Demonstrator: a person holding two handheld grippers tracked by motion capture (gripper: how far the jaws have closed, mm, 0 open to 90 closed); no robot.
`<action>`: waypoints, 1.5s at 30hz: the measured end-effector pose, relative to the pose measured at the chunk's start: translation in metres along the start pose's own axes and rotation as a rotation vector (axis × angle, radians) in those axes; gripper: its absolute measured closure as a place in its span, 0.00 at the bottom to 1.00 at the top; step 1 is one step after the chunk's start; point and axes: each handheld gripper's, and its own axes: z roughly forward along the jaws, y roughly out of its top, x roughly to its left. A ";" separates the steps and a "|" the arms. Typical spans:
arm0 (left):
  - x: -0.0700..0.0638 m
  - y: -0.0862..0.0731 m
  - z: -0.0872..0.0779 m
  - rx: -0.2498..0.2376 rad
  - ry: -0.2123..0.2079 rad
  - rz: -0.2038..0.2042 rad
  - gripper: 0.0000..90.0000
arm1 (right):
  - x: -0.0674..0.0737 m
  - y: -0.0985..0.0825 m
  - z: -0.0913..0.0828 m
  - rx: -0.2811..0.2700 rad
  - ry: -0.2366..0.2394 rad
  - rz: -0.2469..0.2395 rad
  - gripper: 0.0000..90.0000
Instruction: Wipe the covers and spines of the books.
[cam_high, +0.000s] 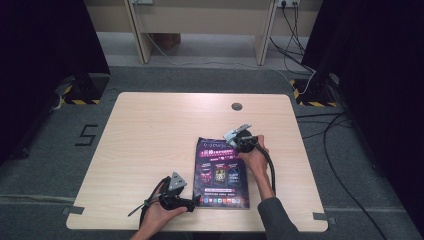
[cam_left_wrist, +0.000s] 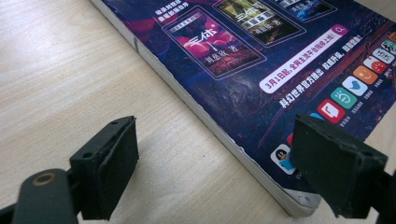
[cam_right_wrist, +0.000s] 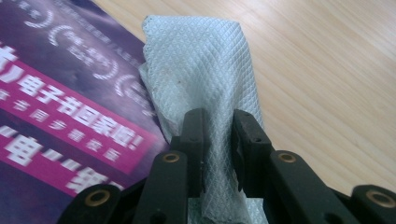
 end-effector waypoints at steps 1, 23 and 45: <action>0.000 0.000 0.000 -0.002 0.000 0.000 0.17 | 0.003 0.002 0.001 -0.005 0.004 -0.011 0.85; 0.000 0.000 0.000 0.000 0.000 -0.003 0.16 | 0.083 0.036 0.005 -0.119 0.194 -0.183 0.84; 0.001 -0.001 0.000 0.002 -0.003 -0.013 0.16 | 0.022 -0.035 -0.025 -0.121 0.167 -0.090 0.83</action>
